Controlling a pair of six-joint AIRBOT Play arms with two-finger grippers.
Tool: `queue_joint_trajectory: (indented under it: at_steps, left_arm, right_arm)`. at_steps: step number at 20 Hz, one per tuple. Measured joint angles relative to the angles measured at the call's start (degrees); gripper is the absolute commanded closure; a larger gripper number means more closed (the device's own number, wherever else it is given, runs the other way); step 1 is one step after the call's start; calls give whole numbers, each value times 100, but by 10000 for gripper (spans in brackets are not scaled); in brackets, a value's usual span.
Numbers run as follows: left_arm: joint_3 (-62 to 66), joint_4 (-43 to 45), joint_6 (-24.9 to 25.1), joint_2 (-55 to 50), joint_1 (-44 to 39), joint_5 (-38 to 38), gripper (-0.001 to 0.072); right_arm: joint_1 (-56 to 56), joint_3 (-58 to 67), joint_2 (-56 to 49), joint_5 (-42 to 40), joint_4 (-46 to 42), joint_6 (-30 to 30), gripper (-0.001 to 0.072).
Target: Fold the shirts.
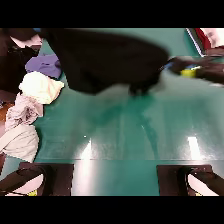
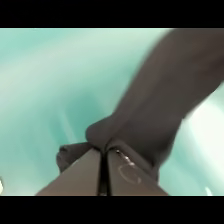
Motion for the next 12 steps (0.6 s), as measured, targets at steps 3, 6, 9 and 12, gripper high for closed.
queue_joint_trajectory:
  at_steps: [3,6,9,12]
  left_arm:
    - [608,-398,-52,170,-2,57,680]
    - [824,-940,-76,332,0,31,680]
    - [874,-1447,-81,400,0,-216,680]
    - [551,-1611,-83,424,0,-546,680]
  right_arm:
    - [-846,483,1102,426,15,-2,697]
    - [-1495,1167,1622,1023,13,2,697]
    - [-1880,1869,1665,1829,13,195,697]
    - [-1950,2411,1298,2876,35,518,697]
